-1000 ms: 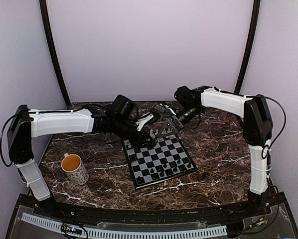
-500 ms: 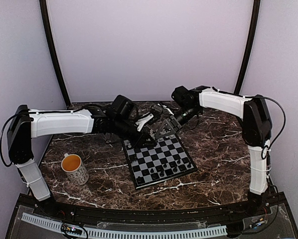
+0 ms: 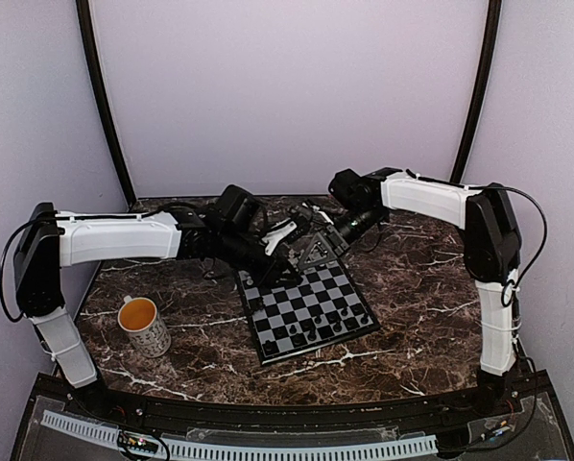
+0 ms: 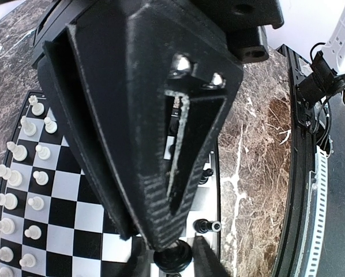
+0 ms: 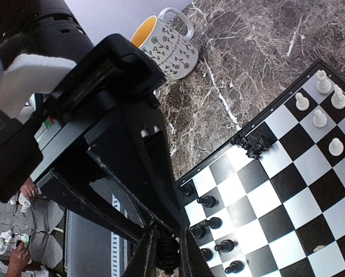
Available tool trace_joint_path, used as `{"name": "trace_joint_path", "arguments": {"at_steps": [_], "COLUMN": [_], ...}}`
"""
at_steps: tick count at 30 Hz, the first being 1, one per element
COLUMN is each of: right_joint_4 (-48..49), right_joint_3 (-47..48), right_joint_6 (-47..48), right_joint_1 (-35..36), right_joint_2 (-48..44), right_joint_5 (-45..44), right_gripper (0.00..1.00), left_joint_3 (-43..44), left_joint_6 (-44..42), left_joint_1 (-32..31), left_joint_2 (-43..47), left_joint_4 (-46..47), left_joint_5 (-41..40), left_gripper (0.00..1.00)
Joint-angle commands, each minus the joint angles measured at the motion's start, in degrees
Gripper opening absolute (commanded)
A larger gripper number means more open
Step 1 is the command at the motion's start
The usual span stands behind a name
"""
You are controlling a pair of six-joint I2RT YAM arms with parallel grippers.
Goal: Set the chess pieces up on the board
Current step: Pass from the left arm to the right, then place the king on d8.
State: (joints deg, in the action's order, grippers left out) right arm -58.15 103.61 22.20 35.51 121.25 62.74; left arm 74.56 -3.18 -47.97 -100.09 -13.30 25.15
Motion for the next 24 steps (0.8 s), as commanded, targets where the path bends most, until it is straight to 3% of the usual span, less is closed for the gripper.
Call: {"name": "trace_joint_path", "arguments": {"at_steps": [1, 4, 10, 18, 24], "right_joint_4": [-0.35, -0.2, 3.76, 6.34, 6.3], "right_joint_3": [2.32, 1.65, -5.75, -15.08, -18.1], "right_joint_6": [1.12, 2.28, 4.61, 8.7, 11.16], "right_joint_1": [-0.02, -0.47, 0.08, 5.03, 10.83], "right_joint_2": [-0.93, -2.62, -8.99, -15.86, -16.89], "right_joint_5": [-1.28, -5.64, -19.61, -34.14, -41.17], "right_gripper": [0.1, 0.1, 0.1, 0.11, 0.11], "left_joint_3": [-1.27, -2.42, -6.97, -8.16, -8.48], "left_joint_6": [-0.71, -2.56, -5.45, -2.3, -0.04], "left_joint_1": [-0.16, -0.17, -0.12, 1.58, 2.78], "left_joint_2": [3.58, 5.65, 12.43, 14.76, 14.59], "left_joint_4": [0.82, 1.25, 5.03, 6.09, 5.73], "left_joint_5": [-1.3, -1.82, -7.64, -25.11, -28.96], "left_gripper": [0.33, 0.48, 0.6, 0.63, 0.64]}}
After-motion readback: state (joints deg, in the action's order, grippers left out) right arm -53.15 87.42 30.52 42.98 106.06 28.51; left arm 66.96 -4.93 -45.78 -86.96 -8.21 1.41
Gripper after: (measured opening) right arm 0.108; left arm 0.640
